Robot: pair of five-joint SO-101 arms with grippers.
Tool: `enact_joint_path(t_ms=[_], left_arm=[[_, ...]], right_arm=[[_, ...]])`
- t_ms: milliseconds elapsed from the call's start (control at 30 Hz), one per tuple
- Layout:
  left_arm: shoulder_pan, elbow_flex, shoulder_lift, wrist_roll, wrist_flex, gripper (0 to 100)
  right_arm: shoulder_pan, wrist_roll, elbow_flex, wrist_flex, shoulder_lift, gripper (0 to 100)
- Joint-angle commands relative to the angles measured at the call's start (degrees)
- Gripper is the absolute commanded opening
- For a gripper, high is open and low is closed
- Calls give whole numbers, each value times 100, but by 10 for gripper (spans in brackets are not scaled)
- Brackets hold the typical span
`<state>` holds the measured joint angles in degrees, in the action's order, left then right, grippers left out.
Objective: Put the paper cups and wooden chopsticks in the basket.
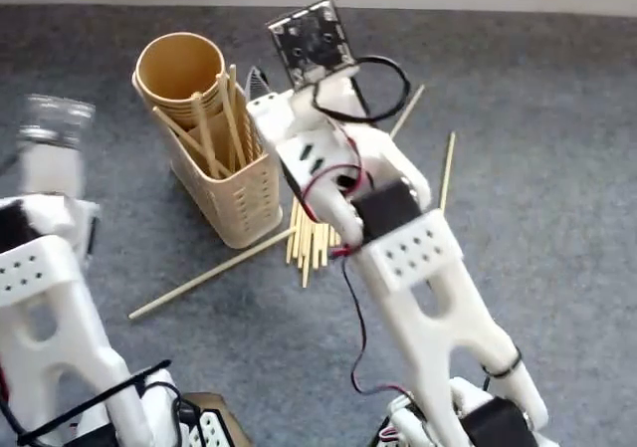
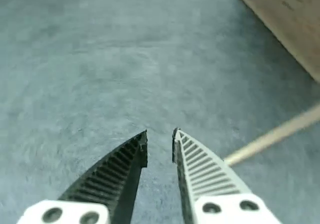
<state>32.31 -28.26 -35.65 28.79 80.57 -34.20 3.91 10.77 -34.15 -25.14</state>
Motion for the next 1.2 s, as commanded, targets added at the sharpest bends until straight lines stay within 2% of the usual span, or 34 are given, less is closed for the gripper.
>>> enact_joint_path(t_ms=[0, 100, 200, 300, 433, 567, 700, 767, 900, 1000, 1167], left_arm=[[-1015, -145, 13, 1547, 949, 120], [-1525, -875, 13, 2321, 835, 121], [-1587, -1437, 4, 3165, 712, 122], [-1578, -1763, 4, 3525, 712, 123], [-1578, -2132, 4, 4035, 659, 130], [-1473, -2176, 13, 4202, 44, 231], [-1411, -2290, 171, 4941, -624, 360], [-1367, -2369, 400, 4914, -1134, 394], [-1138, -2404, 998, 4818, -1688, 412], [-1165, -2396, 1464, 5389, -1767, 391], [-1464, -2396, 1895, 5363, -1767, 386]], right_arm=[[-207, 396, -734, -1015, -479, 214], [-215, 484, -1710, -2510, -470, 214], [22, 695, -2624, -3987, -277, 214], [444, 958, -3477, -5270, 198, 214], [1068, 1363, -4224, -6316, 927, 214], [1437, 1433, -4479, -6554, 1270, 214], [1631, 1670, -4470, -6554, 1323, 214], [1815, 1820, -4453, -6563, 1402, 214], [2475, 1873, -4470, -6536, 1815, 214], [2879, 2013, -4462, -6536, 2097, 213], [3635, 2040, -4453, -6281, 2422, 213]])
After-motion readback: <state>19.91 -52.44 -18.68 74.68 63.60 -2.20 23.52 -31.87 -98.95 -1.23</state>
